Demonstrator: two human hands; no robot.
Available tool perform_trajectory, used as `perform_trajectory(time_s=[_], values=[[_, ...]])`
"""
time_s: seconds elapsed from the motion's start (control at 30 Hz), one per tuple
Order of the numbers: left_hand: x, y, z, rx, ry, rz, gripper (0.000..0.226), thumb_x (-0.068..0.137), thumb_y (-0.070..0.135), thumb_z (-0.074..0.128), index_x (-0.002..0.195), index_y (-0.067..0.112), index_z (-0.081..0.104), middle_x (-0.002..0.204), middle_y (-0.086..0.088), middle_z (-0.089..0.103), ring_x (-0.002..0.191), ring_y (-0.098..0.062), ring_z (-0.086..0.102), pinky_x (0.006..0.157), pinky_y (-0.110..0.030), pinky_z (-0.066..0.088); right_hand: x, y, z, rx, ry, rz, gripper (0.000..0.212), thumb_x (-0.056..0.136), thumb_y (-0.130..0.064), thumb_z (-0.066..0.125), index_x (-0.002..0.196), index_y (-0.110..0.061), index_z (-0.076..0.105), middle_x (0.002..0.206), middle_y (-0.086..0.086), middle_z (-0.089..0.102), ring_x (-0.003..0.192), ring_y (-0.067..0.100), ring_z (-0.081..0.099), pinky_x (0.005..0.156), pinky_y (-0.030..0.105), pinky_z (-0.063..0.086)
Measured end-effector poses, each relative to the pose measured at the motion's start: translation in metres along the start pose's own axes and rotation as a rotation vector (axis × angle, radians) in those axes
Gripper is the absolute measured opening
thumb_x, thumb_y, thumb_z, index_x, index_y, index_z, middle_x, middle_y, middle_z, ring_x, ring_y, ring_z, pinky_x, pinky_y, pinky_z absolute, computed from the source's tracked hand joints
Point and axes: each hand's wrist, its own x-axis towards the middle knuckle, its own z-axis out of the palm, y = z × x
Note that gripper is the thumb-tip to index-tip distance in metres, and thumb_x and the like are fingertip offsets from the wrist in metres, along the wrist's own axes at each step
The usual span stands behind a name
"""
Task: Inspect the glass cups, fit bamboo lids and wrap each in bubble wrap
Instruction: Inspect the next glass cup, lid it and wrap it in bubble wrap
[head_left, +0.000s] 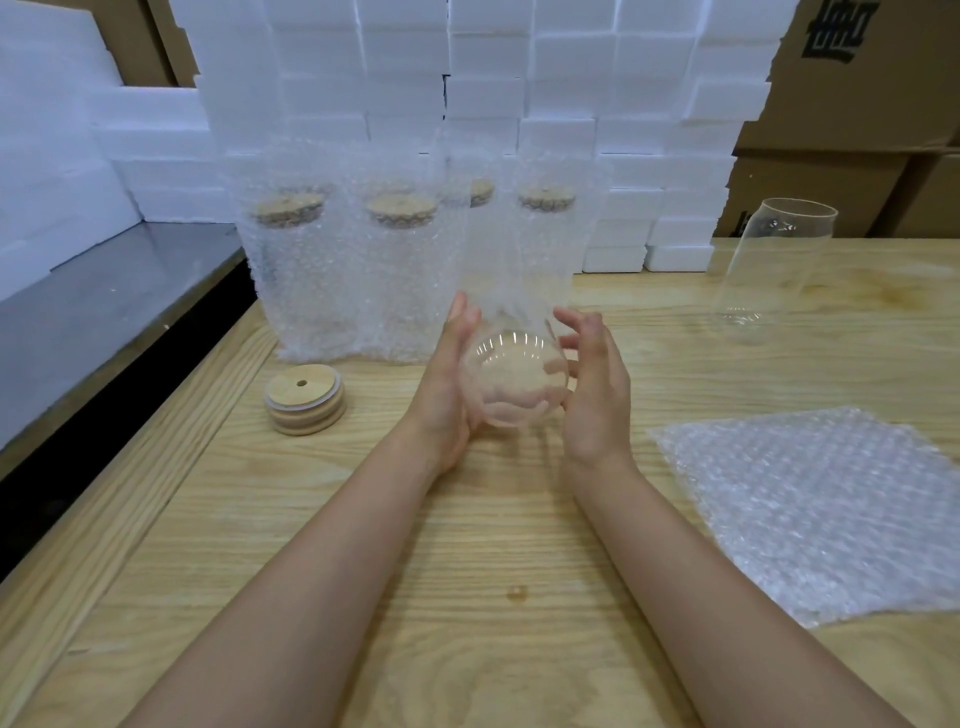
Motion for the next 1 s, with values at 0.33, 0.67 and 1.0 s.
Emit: perform_trajectory(time_s=[0.33, 0.67, 1.0], values=[[0.002, -0.007, -0.02, 0.234, 0.012, 0.096, 0.112, 0.058, 0.058, 0.065, 0.153, 0.037, 0.011, 0.155, 0.019, 0.027, 0.137, -0.043, 0.033, 0.06, -0.025, 0.043, -0.001, 0.0, 0.003, 0.141, -0.254, 0.319, 0.084, 0.054, -0.061, 0.064, 0.128, -0.025, 0.044, 0.103, -0.001, 0.055, 0.058, 0.008, 0.066, 0.042, 0.024, 0.046], [0.003, -0.001, -0.016, 0.195, -0.062, 0.094, 0.047, 0.092, 0.062, 0.021, 0.129, 0.051, 0.047, 0.135, 0.005, 0.059, 0.111, -0.018, 0.064, 0.094, -0.044, 0.052, 0.008, 0.006, -0.003, 0.377, -0.211, 0.369, 0.038, 0.083, -0.04, 0.065, 0.117, -0.025, 0.058, 0.109, 0.012, 0.062, 0.079, 0.024, 0.068, 0.071, 0.043, 0.054], [0.007, -0.005, -0.015, 0.309, -0.079, 0.062, 0.054, 0.082, 0.057, 0.039, 0.117, 0.02, 0.06, 0.1, -0.003, 0.072, 0.08, -0.015, 0.068, 0.072, -0.027, 0.056, 0.01, 0.011, 0.0, 0.487, -0.23, 0.417, 0.045, 0.099, -0.036, 0.038, 0.138, -0.015, 0.047, 0.137, 0.027, 0.049, 0.093, 0.03, 0.06, 0.082, 0.046, 0.052]])
